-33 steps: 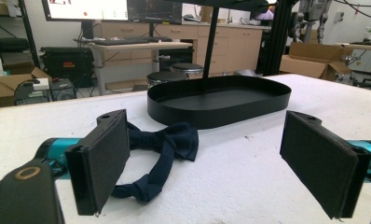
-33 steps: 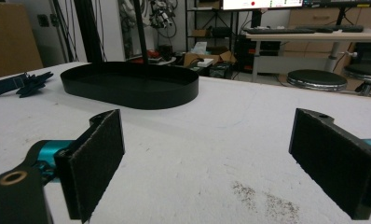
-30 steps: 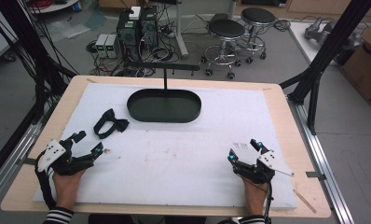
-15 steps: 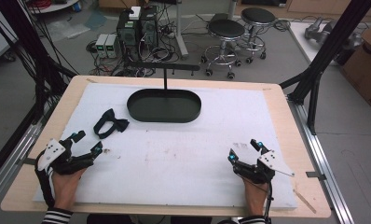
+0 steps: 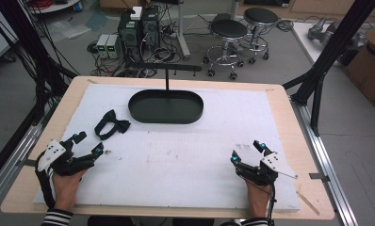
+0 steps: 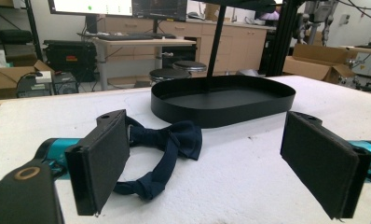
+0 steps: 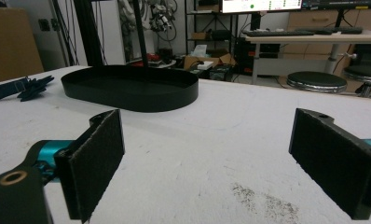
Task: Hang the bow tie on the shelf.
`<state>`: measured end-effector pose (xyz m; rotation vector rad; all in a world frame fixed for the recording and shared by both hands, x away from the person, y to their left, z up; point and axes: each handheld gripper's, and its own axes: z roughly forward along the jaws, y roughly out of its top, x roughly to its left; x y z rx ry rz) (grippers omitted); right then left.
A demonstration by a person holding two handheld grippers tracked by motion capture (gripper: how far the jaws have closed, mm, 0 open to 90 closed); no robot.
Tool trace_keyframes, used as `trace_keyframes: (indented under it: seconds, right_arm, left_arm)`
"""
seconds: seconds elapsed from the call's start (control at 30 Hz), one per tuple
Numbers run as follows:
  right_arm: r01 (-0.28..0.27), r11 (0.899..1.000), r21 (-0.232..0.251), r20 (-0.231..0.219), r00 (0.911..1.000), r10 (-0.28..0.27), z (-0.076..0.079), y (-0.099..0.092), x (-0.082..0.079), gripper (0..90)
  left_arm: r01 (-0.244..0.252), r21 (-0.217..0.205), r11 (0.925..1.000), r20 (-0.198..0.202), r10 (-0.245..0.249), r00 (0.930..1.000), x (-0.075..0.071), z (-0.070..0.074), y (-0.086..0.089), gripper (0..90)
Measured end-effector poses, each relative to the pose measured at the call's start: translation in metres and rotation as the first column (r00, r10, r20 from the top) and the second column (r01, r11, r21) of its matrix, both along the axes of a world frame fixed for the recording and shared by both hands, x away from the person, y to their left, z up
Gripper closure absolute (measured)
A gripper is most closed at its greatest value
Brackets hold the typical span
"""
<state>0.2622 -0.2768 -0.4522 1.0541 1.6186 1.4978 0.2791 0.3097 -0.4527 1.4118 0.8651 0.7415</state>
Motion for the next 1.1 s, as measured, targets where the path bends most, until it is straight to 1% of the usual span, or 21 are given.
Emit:
trace_keyframes:
  seconds: [0.07, 0.17, 0.27, 0.43, 0.57, 0.63, 0.67, 0.77, 0.83, 0.87, 0.9, 1.03, 1.1]
  right_arm:
    - [0.0, 1.0, 0.001, 0.001, 1.0, 0.0, 0.0, 0.0, 0.0, 9.3]
    - [-0.001, 1.0, 0.005, -0.001, 1.0, 0.001, 0.0, 0.0, 0.0, 9.3]
    - [-0.001, 1.0, 0.005, -0.001, 1.0, 0.001, 0.0, 0.0, 0.0, 9.3]
    - [-0.002, 1.0, 0.004, 0.0, 1.0, 0.002, 0.0, 0.0, 0.0, 9.3]
    - [-0.001, 1.0, 0.001, 0.001, 1.0, 0.001, 0.0, 0.0, 0.0, 9.3]
    - [-0.001, 1.0, 0.005, 0.001, 1.0, 0.001, 0.0, 0.0, 0.0, 9.3]
    - [-0.002, 1.0, 0.003, 0.002, 1.0, 0.002, 0.0, 0.0, 0.0, 9.3]
    - [-0.001, 1.0, 0.004, 0.002, 1.0, 0.001, 0.0, 0.0, 0.0, 9.3]
    - [-0.002, 1.0, 0.004, 0.0, 1.0, 0.002, 0.0, 0.0, 0.0, 9.3]
    - [-0.002, 1.0, 0.004, 0.001, 1.0, 0.002, 0.0, 0.0, 0.0, 9.3]
    - [-0.001, 1.0, 0.004, 0.001, 1.0, 0.001, 0.0, 0.0, 0.0, 9.3]
    - [-0.002, 1.0, 0.004, 0.002, 1.0, 0.002, 0.0, 0.0, 0.0, 9.3]
    - [-0.001, 1.0, 0.005, 0.001, 1.0, 0.001, 0.0, 0.0, -0.001, 9.3]
  left_arm:
    - [0.0, -0.002, 1.0, -0.006, 0.0, 1.0, 0.0, 0.0, 0.0, 15.8]
    - [-0.009, -0.002, 1.0, -0.029, 0.009, 0.9995, 0.003, 0.001, 0.001, 15.5]
    - [-0.025, -0.002, 0.9997, -0.032, 0.025, 0.9992, 0.004, 0.003, 0.003, 15.4]
    - [-0.027, 0.023, 0.9994, -0.048, 0.028, 0.9984, 0.009, 0.014, 0.007, 15.4]
    - [-0.029, 0.072, 0.997, -0.075, 0.034, 0.9966, 0.016, 0.026, 0.01, 15.4]
    - [-0.029, 0.078, 0.9965, -0.08, 0.035, 0.9961, 0.02, 0.031, 0.011, 15.4]
    - [-0.022, 0.087, 0.996, -0.091, 0.029, 0.9954, 0.023, 0.034, 0.012, 15.4]
    - [-0.024, 0.111, 0.9936, -0.111, 0.036, 0.9931, 0.03, 0.041, 0.014, 15.4]
    - [-0.019, 0.131, 0.9912, -0.144, 0.038, 0.9889, 0.037, 0.046, 0.016, 15.4]
    - [-0.02, 0.151, 0.9883, -0.159, 0.044, 0.9864, 0.04, 0.048, 0.016, 15.4]
    - [-0.017, 0.163, 0.9864, -0.173, 0.046, 0.9839, 0.044, 0.05, 0.017, 15.4]
    - [-0.001, 0.191, 0.9816, -0.211, 0.042, 0.9765, 0.056, 0.059, 0.018, 15.4]
    - [0.011, 0.21, 0.9777, -0.234, 0.04, 0.9713, 0.062, 0.063, 0.017, 15.4]
